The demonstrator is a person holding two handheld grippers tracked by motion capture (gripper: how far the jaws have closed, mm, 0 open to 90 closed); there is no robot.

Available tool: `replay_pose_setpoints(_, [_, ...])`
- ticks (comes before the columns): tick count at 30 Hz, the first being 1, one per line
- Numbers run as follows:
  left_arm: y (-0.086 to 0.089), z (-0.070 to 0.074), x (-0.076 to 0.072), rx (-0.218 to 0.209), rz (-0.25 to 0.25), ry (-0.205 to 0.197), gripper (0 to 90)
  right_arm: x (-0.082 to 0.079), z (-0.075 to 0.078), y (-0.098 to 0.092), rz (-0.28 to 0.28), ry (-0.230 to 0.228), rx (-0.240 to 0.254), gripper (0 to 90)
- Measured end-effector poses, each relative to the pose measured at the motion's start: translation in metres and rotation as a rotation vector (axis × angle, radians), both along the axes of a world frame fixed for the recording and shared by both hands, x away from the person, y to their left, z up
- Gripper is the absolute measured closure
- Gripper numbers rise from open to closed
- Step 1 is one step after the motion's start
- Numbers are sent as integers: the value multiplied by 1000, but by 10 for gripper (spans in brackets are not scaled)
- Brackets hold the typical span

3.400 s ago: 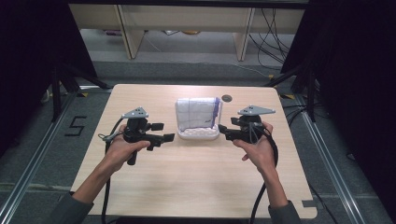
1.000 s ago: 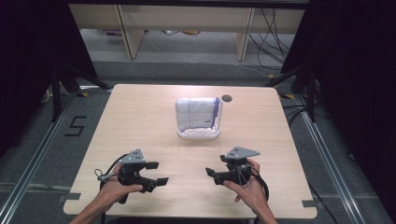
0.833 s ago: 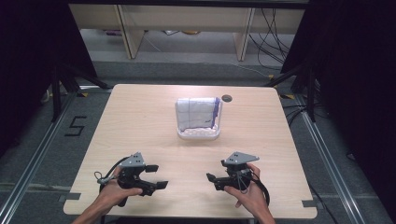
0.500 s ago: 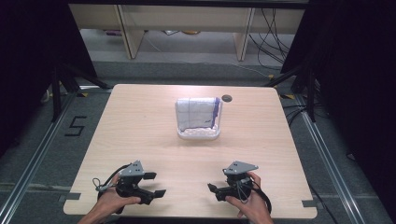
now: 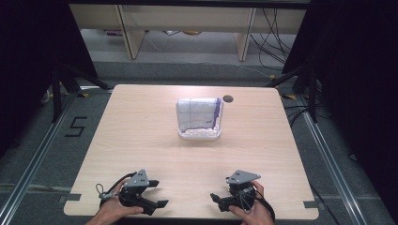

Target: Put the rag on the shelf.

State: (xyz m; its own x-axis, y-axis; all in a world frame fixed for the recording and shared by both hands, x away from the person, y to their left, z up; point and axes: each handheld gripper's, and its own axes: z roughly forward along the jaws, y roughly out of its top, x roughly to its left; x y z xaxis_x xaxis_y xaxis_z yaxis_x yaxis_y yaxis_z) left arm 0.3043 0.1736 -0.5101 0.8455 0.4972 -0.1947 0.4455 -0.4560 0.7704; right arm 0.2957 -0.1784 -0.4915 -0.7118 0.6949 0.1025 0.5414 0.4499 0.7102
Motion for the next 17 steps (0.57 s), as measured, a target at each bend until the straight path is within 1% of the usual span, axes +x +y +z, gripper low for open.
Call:
replay_pose_setpoints(1, [-1,0,-1,-15,16,16,183,0,0,0,0,9,5,180])
replay_pose_setpoints(2, [0,0,0,-11,6,2,183,0,0,0,2,5,4,179])
replay_pose_setpoints(3, [0,0,0,-21,15,3,183,-1,0,0,3,3,5,179])
replay_pose_setpoints(4, [0,0,0,-21,15,3,183,0,0,0,17,-3,8,178])
replay_pose_setpoints(5, [0,0,0,-20,15,2,183,0,0,0,19,-9,7,178])
replay_pose_setpoints(6, [0,0,0,-11,13,0,183,0,0,0,11,-2,8,177])
replay_pose_setpoints(9, [0,-1,0,-8,10,4,183,-1,1,-1,5,-6,7,176])
replay_pose_setpoints(11, [-1,-1,0,-13,14,6,183,-2,2,-1,-12,-4,3,176])
replay_pose_setpoints(12, [-1,-1,0,-12,15,4,183,-1,1,-1,-4,-20,3,176])
replay_pose_setpoints(14, [0,-1,1,-5,26,10,184,-1,2,-1,-6,-20,4,176])
replay_pose_setpoints(15, [0,-2,2,-11,18,2,183,-1,2,-1,-6,-19,5,176])
replay_pose_setpoints(16, [1,-2,3,6,18,-6,183,-1,2,-1,-2,-21,4,176])
replay_pose_setpoints(17, [1,-2,3,-5,22,-3,182,-1,2,-1,-1,-21,4,175])
